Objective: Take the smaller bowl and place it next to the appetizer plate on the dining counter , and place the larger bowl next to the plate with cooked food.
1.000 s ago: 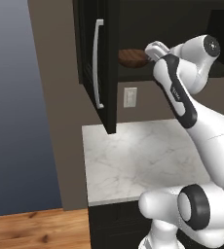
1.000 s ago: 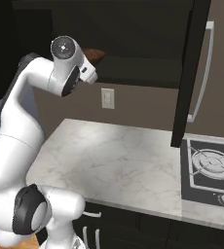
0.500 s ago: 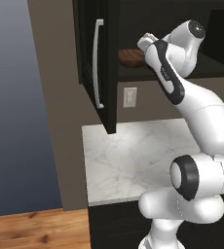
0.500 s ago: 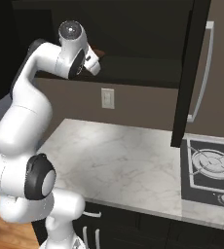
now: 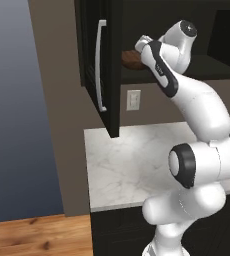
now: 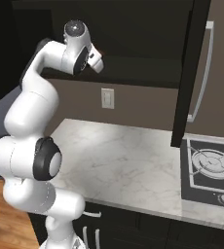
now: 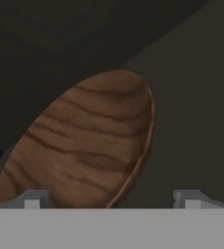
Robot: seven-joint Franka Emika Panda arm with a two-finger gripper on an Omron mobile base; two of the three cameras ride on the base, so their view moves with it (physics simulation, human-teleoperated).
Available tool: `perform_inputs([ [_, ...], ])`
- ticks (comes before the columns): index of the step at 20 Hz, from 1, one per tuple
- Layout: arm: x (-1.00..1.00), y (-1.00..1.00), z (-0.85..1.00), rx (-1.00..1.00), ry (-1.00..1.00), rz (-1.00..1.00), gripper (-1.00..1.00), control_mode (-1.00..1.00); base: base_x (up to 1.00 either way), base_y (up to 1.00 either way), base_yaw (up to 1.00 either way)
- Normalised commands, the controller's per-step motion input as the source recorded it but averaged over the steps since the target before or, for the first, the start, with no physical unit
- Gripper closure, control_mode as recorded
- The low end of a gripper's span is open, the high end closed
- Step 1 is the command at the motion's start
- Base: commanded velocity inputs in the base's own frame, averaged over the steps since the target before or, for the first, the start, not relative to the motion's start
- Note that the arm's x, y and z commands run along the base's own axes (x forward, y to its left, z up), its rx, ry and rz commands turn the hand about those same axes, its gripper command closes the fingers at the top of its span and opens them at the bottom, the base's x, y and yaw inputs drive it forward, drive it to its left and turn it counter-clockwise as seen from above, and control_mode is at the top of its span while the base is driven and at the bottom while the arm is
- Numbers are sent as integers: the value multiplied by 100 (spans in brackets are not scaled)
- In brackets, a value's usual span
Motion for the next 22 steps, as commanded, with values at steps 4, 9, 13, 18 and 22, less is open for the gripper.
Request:
perform_inputs([
  [4, 34, 0, -15, -6, 0, 0, -100, -100, 0, 0, 0],
  [9, 44, 4, -14, -5, 0, 0, -100, -100, 0, 0, 0],
  [13, 25, 13, -10, -2, 0, 0, 100, -100, 0, 0, 0],
  [18, -1, 0, 0, 0, 0, 0, 100, -100, 0, 0, 0],
  [22, -50, 0, 0, 0, 0, 0, 100, -100, 0, 0, 0],
])
